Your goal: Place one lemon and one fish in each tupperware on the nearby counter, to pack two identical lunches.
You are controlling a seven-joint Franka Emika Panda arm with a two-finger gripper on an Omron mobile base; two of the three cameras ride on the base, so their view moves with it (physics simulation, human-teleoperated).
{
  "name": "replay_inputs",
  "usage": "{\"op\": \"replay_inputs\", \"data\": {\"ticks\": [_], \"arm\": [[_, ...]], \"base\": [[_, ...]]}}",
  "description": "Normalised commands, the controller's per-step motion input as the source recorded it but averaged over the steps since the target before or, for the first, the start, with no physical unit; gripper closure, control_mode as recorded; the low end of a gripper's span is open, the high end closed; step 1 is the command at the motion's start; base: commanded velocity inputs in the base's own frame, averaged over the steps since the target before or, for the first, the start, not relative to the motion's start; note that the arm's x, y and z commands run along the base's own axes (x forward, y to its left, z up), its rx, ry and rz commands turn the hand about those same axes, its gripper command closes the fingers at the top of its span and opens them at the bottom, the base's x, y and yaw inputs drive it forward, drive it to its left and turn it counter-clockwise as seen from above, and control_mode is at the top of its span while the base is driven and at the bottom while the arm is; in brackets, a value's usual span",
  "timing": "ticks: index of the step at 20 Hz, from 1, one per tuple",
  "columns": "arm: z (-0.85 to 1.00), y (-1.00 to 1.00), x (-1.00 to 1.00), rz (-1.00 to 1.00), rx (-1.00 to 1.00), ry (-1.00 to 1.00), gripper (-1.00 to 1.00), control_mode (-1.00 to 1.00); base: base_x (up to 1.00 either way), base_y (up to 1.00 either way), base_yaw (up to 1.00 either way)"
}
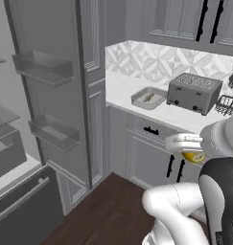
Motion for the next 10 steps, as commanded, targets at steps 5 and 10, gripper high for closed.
{"op": "replay_inputs", "data": {"ticks": [5, 10], "arm": [[0.00, 0.00, 0.00, 0.00, 0.00, 0.00, 1.00, 1.00], [0.00, 0.00, 0.00, 0.00, 0.00, 0.00, 1.00, 1.00]], "base": [[0.00, -0.44, -0.51], [0.18, -0.16, -0.33]]}}
